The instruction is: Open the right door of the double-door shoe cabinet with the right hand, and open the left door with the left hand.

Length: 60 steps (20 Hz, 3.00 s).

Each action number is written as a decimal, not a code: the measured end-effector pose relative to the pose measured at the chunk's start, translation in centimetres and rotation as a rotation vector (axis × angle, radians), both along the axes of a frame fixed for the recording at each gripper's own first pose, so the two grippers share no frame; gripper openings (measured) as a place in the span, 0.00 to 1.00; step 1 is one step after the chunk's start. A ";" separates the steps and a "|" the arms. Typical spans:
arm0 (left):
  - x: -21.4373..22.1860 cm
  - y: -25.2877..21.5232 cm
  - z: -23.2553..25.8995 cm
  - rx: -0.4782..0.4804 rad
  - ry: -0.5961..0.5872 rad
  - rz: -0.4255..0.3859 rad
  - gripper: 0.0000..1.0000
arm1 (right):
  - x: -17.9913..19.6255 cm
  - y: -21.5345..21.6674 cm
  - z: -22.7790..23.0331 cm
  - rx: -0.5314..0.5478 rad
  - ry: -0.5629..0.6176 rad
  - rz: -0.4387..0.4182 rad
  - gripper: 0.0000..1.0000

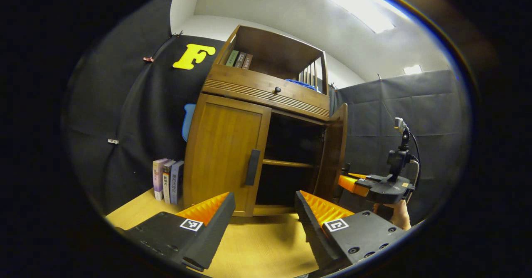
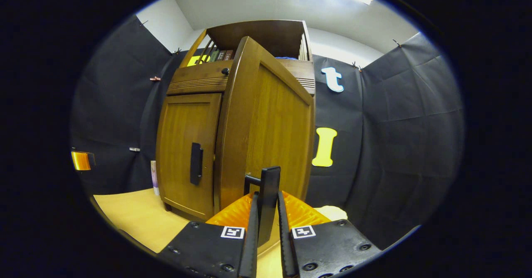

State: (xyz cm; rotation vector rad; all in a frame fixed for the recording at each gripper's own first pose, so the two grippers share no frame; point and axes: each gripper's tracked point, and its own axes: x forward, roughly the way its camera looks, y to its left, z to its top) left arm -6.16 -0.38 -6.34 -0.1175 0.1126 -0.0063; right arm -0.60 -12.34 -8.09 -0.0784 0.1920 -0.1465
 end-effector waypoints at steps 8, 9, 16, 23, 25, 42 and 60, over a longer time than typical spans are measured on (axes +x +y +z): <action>2.0 -2.9 -1.3 -0.016 0.021 -0.067 0.90 | -2.3 -5.8 1.2 -0.017 0.008 -0.092 0.13; 2.4 -3.1 -1.5 -0.019 0.022 -0.074 0.90 | -2.5 -6.4 1.5 -0.026 0.002 -0.106 0.20; 5.2 -4.4 -3.2 -0.084 0.045 -0.123 0.90 | -4.2 -9.4 1.7 -0.008 0.017 -0.132 0.17; 8.2 -4.8 -4.6 -0.086 0.057 -0.109 0.90 | -8.2 -11.0 4.2 -0.035 -0.034 -0.175 0.17; 8.8 -4.6 -5.2 -0.087 0.071 -0.092 0.90 | -9.3 -10.2 4.5 -0.027 -0.038 -0.150 0.19; 26.2 6.1 -6.1 0.175 -0.023 0.186 0.89 | -15.0 -6.5 6.1 -0.070 -0.033 -0.079 0.94; 31.5 6.4 -8.6 0.219 -0.042 0.162 0.33 | -16.5 -10.3 5.2 -0.089 0.034 -0.248 0.94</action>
